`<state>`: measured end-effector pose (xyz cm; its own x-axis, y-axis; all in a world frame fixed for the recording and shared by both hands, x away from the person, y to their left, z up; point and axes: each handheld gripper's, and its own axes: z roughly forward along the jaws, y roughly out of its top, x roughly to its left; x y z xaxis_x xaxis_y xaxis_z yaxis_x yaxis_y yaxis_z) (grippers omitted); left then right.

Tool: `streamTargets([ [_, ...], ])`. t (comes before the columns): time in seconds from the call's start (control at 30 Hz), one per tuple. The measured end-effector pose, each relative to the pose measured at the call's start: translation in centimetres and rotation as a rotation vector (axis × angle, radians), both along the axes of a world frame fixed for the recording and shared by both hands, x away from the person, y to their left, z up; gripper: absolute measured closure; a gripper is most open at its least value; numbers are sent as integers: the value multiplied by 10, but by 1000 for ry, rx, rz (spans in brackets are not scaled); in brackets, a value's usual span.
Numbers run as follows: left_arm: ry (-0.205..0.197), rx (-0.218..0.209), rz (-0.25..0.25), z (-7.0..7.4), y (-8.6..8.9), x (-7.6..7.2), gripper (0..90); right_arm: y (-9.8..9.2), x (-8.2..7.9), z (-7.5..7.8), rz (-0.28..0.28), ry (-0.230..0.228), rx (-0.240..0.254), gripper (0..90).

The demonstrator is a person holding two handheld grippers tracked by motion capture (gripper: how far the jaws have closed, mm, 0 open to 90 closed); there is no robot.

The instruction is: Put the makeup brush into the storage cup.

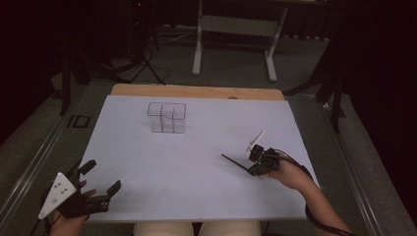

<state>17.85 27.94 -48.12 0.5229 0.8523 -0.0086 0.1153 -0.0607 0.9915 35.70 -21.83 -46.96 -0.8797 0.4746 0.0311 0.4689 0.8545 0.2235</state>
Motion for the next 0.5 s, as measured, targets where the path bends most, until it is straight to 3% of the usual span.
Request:
streamTargets([
  [0.13, 16, 9, -17, 2, -3, 1, 6, 1, -3, 5, 24, 9, 8, 841],
  [0.27, 30, -9, -44, 5, -8, 0, 7, 2, -7, 12, 62, 4, 16, 841],
  [0.5, 93, -80, -132, 13, -17, 5, 7, 7, -16, 27, 124, -1, 22, 841],
])
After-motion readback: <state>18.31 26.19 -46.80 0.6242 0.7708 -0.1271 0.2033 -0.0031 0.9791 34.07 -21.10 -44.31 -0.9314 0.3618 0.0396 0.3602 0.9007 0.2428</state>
